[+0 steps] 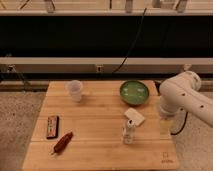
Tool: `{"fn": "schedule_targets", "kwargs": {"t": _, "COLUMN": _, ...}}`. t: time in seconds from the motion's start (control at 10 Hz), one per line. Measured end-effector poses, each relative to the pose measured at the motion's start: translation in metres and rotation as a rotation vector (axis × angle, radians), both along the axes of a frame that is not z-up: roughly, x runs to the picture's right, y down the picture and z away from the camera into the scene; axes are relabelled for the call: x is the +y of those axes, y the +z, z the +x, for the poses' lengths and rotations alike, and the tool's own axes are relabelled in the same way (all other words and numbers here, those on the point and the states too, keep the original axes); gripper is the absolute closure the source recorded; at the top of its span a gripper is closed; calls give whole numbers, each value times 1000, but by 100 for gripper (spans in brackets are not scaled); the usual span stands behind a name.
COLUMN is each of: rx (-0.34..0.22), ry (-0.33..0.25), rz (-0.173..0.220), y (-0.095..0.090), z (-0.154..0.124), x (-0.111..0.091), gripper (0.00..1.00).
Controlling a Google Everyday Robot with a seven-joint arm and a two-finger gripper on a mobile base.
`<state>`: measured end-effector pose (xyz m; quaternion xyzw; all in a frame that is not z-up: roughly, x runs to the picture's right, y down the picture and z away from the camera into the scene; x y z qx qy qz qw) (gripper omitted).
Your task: Knock the bottle over
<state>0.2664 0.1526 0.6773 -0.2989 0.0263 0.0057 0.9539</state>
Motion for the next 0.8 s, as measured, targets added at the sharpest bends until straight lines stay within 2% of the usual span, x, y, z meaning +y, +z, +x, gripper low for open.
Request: {"fn": "schedule_targets", "kwargs": {"t": 0.8, "rx": -26, "ry": -49, "rz": -32, "y": -7, "z": -12, "x": 26, "gripper": 20}}
